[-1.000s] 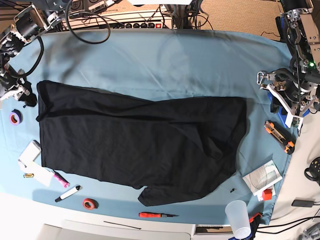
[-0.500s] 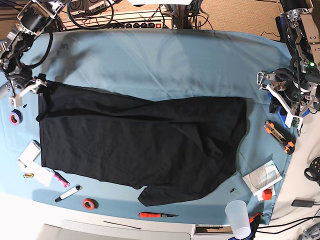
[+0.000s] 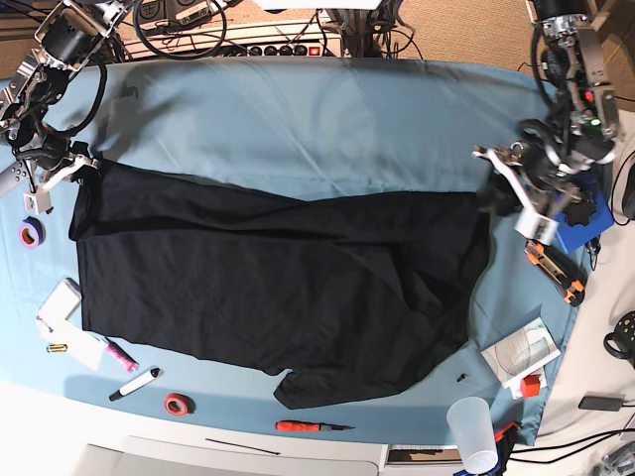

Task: Layout the t-shirt on the table in an organized manner, then fold the t-shirt properly
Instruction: 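Grasp the shirt edge with the left gripper and pull it outward, then pull the shirt edge taut with the left gripper, then release, then move the left gripper down onto the shirt's hem and grasp it, then drag the grasped hem with the left gripper to smooth the shirt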

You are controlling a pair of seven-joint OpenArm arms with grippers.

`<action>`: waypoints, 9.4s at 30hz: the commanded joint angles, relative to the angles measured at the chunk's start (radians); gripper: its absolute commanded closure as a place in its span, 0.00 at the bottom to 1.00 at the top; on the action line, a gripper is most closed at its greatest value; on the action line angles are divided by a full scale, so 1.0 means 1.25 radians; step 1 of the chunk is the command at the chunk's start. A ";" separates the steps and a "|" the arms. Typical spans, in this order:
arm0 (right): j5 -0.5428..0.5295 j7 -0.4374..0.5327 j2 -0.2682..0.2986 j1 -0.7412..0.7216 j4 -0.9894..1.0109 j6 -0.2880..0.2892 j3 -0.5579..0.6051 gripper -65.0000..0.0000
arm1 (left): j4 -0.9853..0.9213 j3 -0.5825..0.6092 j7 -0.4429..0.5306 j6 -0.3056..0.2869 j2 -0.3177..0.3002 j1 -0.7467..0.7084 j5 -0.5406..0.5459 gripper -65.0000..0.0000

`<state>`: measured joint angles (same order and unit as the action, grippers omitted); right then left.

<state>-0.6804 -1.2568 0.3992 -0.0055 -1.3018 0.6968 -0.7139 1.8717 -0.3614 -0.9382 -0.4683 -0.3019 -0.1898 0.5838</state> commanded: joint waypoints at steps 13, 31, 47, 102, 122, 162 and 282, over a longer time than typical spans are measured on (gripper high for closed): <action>-0.008 -0.016 0.020 -0.009 -0.013 0.001 -0.002 1.00 | -0.150 0.159 0.086 0.091 -0.009 0.109 -0.186 0.67; -0.008 0.042 0.075 -0.020 -0.013 0.001 -0.009 1.00 | -0.178 0.165 0.015 0.150 -0.012 0.168 -0.215 1.00; -0.184 -0.112 0.097 -0.005 -0.013 0.001 -0.040 1.00 | -0.177 0.165 -0.094 0.144 -0.106 0.181 -0.155 1.00; -0.500 -0.112 0.148 0.255 -0.013 0.001 -0.173 0.70 | 0.072 0.015 -0.235 0.108 -0.119 -0.113 0.046 0.70; -0.545 -0.112 0.123 0.161 -0.013 0.001 -0.173 0.70 | 0.191 -0.011 -0.057 -0.044 -0.118 -0.112 0.054 0.70; -0.505 -0.112 0.060 0.110 -0.013 0.001 -0.173 0.70 | -0.169 0.372 0.043 0.012 0.094 0.189 -0.120 0.70; -0.319 -0.112 0.061 -0.024 -0.013 0.001 -0.173 0.70 | -0.295 0.371 -0.001 0.037 0.064 0.529 -0.095 0.48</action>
<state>-1.0531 -1.4143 0.4480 -0.0250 -1.3025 0.6968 -0.9249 1.4834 0.1059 -0.9581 -0.4271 -0.2195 0.4477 0.4564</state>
